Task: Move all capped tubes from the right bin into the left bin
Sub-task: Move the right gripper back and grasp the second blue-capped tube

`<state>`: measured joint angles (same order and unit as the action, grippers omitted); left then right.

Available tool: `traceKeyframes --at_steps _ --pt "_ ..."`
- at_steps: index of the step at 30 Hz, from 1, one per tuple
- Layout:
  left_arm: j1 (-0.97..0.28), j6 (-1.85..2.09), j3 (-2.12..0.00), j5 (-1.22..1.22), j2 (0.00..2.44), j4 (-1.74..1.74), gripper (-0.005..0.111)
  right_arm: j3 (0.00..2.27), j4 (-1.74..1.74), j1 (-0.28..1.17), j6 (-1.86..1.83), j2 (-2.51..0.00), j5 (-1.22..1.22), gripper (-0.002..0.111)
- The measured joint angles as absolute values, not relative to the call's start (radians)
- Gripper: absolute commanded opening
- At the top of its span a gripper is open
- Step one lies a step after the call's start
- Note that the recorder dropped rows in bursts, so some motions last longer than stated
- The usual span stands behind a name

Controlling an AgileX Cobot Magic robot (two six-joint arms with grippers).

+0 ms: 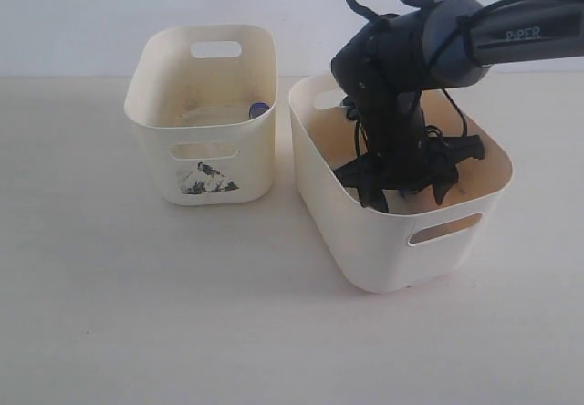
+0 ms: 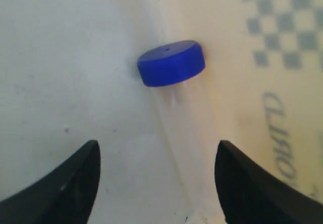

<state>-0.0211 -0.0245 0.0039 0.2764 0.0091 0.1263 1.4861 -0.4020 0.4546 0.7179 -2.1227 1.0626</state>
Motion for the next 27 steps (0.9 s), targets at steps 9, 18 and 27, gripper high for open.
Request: traceKeyframes --at_steps 9,18,27 --pt "-0.021 -0.024 0.004 0.276 0.009 0.126 0.004 1.488 -0.415 0.457 0.718 -2.154 1.065 0.062" --pt "-0.021 -0.024 0.004 0.276 0.009 0.126 0.004 1.503 -0.437 0.459 0.709 -2.184 1.093 0.062" --pt "-0.021 -0.024 0.004 0.276 0.009 0.126 0.004 1.505 -0.493 0.458 0.661 -2.202 1.126 0.001"
